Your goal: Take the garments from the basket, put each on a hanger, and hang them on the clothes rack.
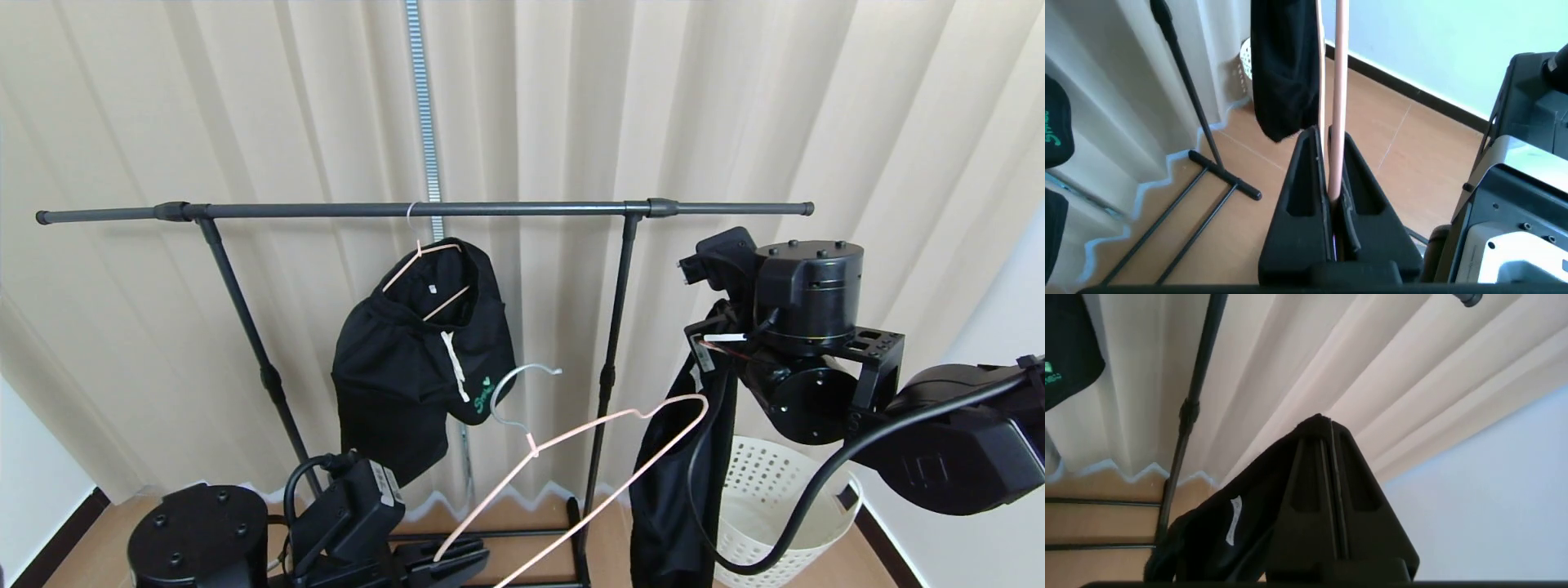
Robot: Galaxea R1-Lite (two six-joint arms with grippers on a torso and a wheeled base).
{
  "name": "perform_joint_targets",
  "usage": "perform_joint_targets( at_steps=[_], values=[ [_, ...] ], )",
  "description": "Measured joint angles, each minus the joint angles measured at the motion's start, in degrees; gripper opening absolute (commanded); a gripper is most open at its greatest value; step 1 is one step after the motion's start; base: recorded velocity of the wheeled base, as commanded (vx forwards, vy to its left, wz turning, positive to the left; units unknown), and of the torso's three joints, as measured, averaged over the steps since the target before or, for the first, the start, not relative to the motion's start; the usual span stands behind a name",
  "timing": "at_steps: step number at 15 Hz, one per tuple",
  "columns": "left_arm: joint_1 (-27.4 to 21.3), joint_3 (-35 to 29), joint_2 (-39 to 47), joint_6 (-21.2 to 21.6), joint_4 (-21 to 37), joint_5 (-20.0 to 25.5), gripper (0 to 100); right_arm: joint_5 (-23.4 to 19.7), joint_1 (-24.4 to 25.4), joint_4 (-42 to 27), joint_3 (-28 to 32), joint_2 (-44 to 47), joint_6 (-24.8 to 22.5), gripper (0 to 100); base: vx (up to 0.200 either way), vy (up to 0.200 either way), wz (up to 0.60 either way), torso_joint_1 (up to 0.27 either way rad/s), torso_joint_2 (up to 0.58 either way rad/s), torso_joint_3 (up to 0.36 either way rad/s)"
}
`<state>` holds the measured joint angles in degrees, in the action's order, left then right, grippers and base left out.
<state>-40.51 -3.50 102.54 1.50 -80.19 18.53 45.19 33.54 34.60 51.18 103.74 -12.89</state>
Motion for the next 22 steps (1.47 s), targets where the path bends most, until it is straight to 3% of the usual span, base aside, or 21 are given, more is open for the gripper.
perform_joint_targets(
  at_steps=[7, 22],
  values=[
    [1.3, -0.4, 0.1, -0.2, -2.5, -0.5, 0, 0.1, 3.9, -0.1, -1.4, -0.8, 0.5, 0, 0.000, 0.000, 0.00, 0.000, 0.00, 0.000],
    [2.7, -2.1, 0.2, -0.2, -2.6, -0.3, 0, 0.1, 6.8, 0.0, -1.3, 0.8, 1.9, 0, 0.000, 0.000, 0.00, 0.000, 0.00, 0.000]
  ],
)
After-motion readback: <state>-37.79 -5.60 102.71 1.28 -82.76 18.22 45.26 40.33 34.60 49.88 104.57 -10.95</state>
